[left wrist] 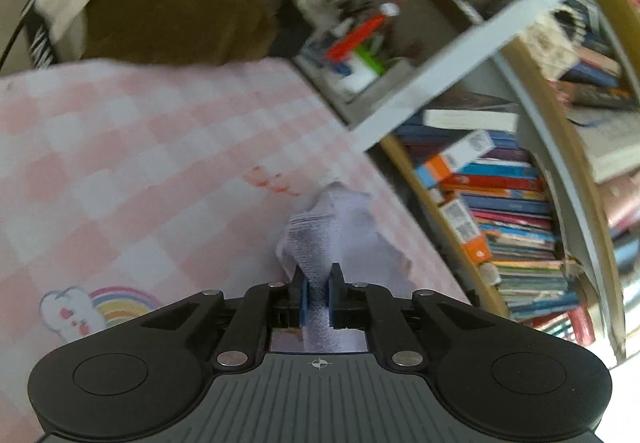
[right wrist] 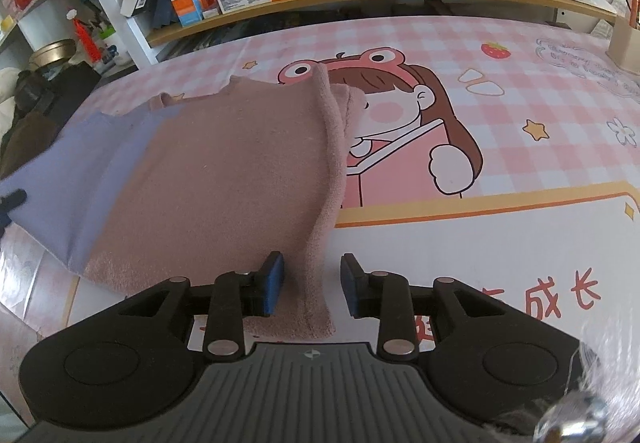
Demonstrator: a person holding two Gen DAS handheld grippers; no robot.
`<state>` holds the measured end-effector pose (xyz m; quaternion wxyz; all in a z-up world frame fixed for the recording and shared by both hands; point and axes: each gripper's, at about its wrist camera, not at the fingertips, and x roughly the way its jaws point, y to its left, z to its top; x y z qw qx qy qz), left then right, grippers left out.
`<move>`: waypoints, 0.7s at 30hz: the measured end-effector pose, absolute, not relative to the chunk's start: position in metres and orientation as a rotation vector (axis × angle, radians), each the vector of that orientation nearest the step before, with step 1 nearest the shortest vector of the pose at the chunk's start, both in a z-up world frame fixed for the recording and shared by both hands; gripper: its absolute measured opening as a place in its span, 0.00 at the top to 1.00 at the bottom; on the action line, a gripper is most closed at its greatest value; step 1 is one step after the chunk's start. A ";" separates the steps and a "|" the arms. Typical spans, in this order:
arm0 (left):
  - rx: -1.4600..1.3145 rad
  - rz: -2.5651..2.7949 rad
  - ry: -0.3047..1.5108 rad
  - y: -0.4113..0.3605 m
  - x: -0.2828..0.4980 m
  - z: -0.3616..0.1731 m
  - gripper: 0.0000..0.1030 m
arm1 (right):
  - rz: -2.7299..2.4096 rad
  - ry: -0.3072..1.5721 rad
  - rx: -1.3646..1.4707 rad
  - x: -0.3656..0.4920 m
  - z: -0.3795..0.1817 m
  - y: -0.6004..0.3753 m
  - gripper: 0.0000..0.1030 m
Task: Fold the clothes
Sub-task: 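Grasp the lavender edge with the left tool while the right tool holds the pink edge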
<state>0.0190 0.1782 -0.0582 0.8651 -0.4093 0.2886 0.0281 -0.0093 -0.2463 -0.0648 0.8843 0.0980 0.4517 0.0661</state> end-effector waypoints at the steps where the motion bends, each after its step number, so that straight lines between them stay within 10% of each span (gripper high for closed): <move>1: -0.877 0.063 0.614 0.181 0.019 -0.062 0.90 | 0.136 0.940 0.204 -0.009 -0.065 -0.246 0.72; 12: -1.004 0.071 0.662 0.193 0.029 -0.093 0.76 | 0.116 0.945 0.191 -0.009 -0.064 -0.240 0.75; 21: -0.914 0.094 0.639 0.182 0.031 -0.081 0.90 | 0.160 0.921 0.154 -0.010 -0.062 -0.242 0.71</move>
